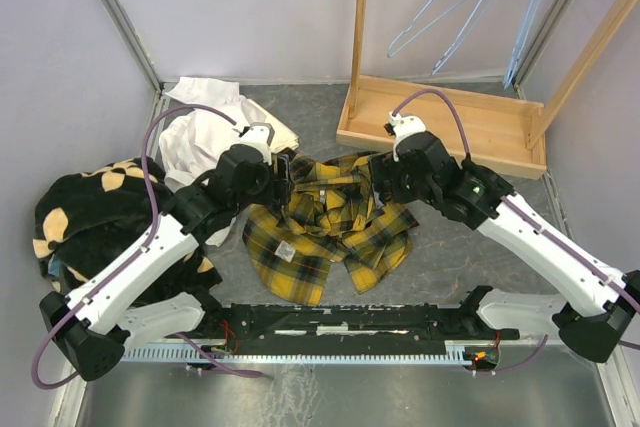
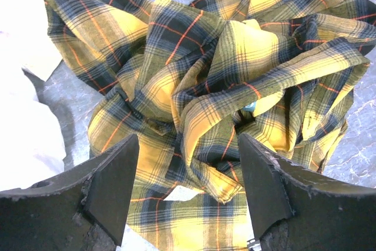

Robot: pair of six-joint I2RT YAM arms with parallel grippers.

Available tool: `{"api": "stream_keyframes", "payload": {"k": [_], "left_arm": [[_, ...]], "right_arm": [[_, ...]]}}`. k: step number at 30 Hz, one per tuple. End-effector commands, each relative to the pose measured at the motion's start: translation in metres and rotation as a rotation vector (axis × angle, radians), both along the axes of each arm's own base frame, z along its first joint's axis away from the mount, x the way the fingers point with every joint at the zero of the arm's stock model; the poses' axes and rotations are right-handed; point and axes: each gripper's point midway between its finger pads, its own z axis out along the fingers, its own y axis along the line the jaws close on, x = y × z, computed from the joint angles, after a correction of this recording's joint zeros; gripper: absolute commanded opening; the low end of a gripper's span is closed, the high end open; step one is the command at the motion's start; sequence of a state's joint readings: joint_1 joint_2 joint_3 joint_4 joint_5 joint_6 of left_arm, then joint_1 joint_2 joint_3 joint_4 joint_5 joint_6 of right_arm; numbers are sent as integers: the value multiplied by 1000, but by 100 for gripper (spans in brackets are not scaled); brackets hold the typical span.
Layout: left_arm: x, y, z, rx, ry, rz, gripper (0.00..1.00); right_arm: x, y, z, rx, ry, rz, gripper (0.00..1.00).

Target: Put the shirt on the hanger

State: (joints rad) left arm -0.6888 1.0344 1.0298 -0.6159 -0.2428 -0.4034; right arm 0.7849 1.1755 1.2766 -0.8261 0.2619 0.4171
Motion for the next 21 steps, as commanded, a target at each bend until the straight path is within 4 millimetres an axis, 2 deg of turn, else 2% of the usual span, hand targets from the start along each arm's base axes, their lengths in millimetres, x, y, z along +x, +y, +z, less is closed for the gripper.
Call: {"api": "stream_keyframes", "payload": {"k": [1,4,12,15,20,21], "left_arm": [[0,12,21,-5,-57,39,76],[0,15,23,-8,-69,46,77],[1,18,25,-1,-95,48,76],[1,20,26,4,-101,57,76],[0,21,25,3,-102,58,77],[0,22,25,4,-102,57,77]], "right_arm": [[-15,-11,2,44,11,-22,92],[-18,-19,14,28,-21,-10,92],[-12,-64,87,24,-247,-132,86],[-5,-68,107,-16,-257,-143,85],[21,-74,144,70,-273,-163,84],[26,-75,158,108,-291,-166,83]]}}
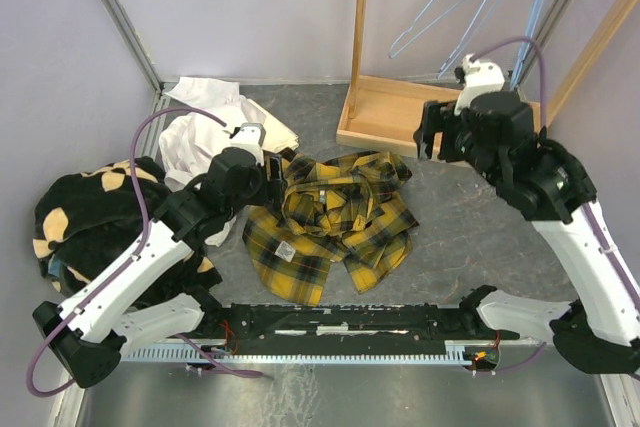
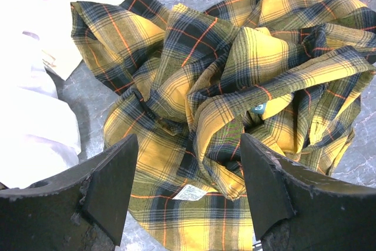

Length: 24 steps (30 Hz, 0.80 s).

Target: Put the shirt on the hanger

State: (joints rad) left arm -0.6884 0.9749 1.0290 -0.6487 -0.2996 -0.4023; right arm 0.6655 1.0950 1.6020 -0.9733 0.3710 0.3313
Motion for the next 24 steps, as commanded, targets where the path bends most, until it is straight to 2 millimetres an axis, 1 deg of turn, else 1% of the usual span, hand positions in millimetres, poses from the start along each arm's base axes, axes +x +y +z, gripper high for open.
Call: {"api": "stream_keyframes", "payload": {"k": [1,2,5,6,11,12,13,15,16,20,22,24], "left_arm": [[4,5,14,-6,-63,10,76],[3,6,14,-7,-64,10,77],[1,7,14,-12,-66,10,76],[1,7,13,-14,-66,8,76],[-1,6,11,-13,-64,0,76],[-1,6,11,-12,-64,-2,76],[-1,6,11,-10,-63,-5,76],[-1,6,11,-9,-65,-9,76],[-2,6,11,-8,-65,-10,76],[-4,8,11,-11,-68,-10,76],[-4,7,10,-12,-65,-16,76],[-5,6,9,-11,-61,-23,76]], "right_arm": [[22,-8,43,77,-51,1,83],[26,-7,53,105,-60,17,82],[38,-18,87,143,-109,-17,80],[43,-23,96,147,-126,-37,80],[54,-52,136,157,-198,-127,77],[59,-54,136,154,-192,-134,77],[62,-56,141,155,-201,-143,77],[67,-68,147,143,-216,-190,77],[67,-76,151,130,-229,-224,77],[69,-112,154,54,-262,-377,76],[70,-133,152,6,-262,-450,75],[75,-151,146,-16,-239,-502,72]]}}
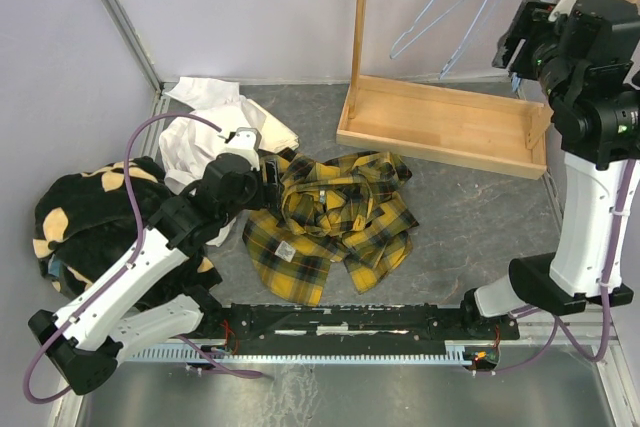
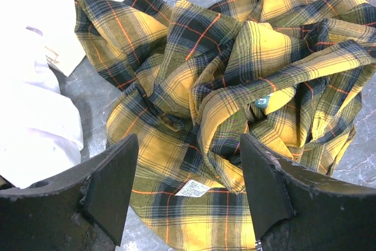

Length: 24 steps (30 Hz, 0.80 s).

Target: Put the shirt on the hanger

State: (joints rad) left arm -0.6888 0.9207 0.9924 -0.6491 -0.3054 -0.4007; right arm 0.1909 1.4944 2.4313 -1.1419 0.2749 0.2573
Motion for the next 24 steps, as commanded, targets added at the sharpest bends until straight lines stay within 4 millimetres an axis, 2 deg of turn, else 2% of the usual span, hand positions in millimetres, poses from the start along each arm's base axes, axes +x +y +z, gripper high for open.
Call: {"api": "stream_keyframes", "payload": {"k": [1,3,6,13,19,24], "left_arm": [[3,-2,10,-3,-44,-29,76],[3,-4,9,-2,-39,-34,76],[3,-7,10,-9,-33,-49,76],[1,-10,8,-25,-22,-60,75],[-3,-7,6,-31,-21,-56,74],[-5,-6,7,-33,-20,-53,74]], "right_arm": [[3,-49,-2,-61,18,-160,72],[12,-61,-7,-36,33,-161,70],[26,-69,-8,37,21,-120,69],[59,-80,6,245,-63,-8,55],[88,-90,3,280,-84,-5,54],[110,-96,-9,287,-72,0,53]]}}
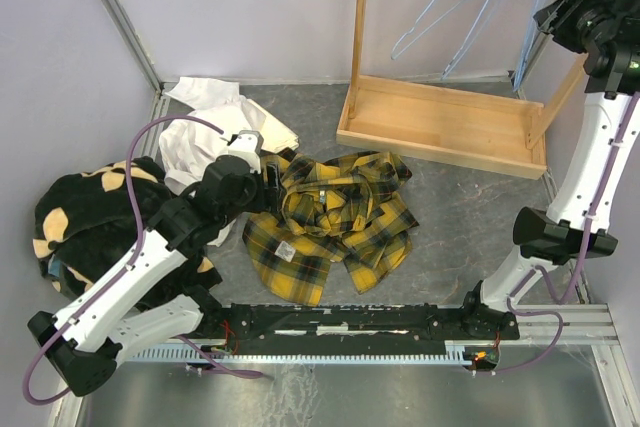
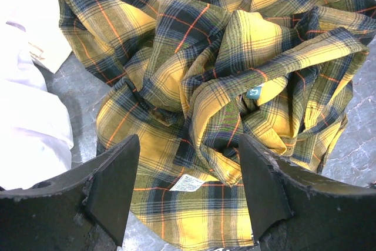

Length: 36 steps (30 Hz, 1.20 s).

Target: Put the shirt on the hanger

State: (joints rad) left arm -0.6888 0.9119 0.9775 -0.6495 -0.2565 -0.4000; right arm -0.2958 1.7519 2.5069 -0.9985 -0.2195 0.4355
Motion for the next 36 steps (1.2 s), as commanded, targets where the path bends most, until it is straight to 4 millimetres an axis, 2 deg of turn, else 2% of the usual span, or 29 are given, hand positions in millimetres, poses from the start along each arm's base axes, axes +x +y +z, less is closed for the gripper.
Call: {"api": "stream_keyframes", "payload": {"k": [1,21,30,36], "left_arm": [[1,0,11,-18,-40,-12,74],[-2,-1,12,-24,-27,-19,74],[-6,5,10,-21,-28,-6,74],[-7,7,5,-24,-25,3,74]], "right_arm": [[15,0,21,-1,-92,28,52],[47,-14,-21,-7,-4,20,47],[52,-16,-37,-12,30,26,38],[50,-7,-25,-14,-17,74,50]]}}
